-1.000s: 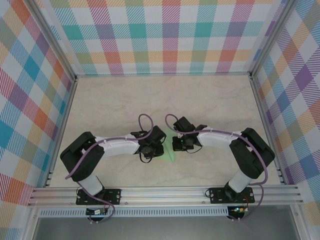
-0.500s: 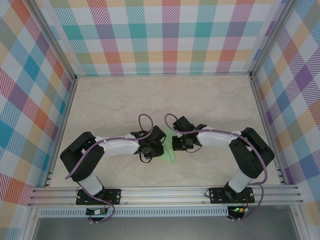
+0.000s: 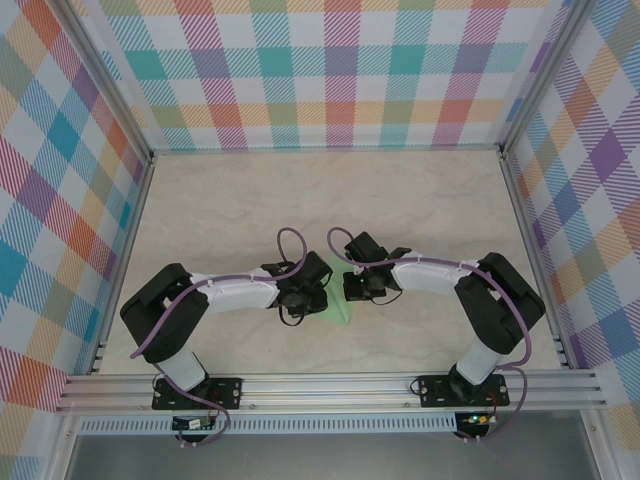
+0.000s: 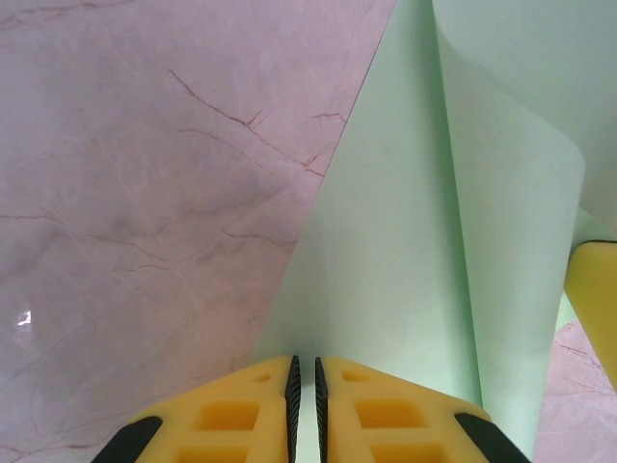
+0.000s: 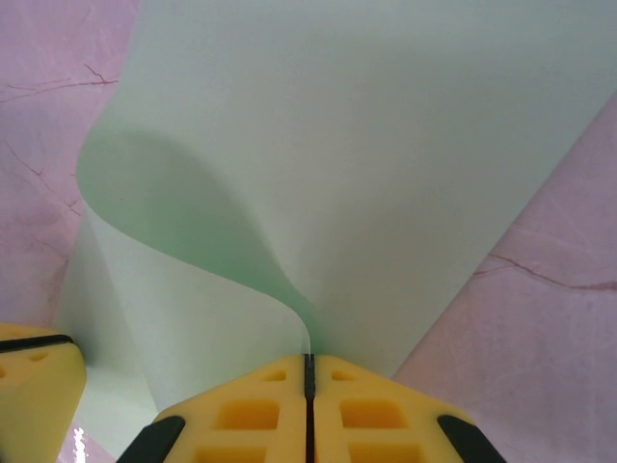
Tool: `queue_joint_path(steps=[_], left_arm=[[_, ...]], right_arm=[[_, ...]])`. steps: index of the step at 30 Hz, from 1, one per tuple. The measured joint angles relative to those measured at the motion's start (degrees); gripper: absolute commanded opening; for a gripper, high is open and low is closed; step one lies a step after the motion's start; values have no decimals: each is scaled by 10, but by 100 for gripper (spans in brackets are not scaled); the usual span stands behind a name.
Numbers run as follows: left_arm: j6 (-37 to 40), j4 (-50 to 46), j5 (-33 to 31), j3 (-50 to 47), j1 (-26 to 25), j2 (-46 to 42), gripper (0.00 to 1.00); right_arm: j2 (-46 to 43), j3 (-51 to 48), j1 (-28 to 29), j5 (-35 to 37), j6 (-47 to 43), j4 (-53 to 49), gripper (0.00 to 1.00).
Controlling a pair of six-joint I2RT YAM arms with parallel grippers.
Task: Fold a paper plane with a square sheet of paper (pick it up from the middle)
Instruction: Fold the triangle a second time at the center of the table.
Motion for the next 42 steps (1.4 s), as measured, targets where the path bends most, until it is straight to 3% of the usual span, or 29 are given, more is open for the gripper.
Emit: queue_joint_path(steps=[21, 26, 27, 32, 36, 42], left_arm=[[0, 0, 2, 0, 0, -3, 15], [-1, 1, 4, -6, 5, -51, 5], [-3, 11, 9, -13, 9, -68, 1], [-33, 132, 72, -75, 59, -134, 0], [-66, 231, 132, -105, 95, -107, 0], [-94, 322, 181, -105, 98, -47, 0]], right_arm=[[8, 1, 0, 4, 0, -2, 8], [8, 1, 0, 4, 0, -2, 8], [8, 1, 0, 4, 0, -2, 7], [8, 1, 0, 4, 0, -2, 7], [8, 1, 0, 4, 0, -2, 7], [8, 1, 0, 4, 0, -2, 7]])
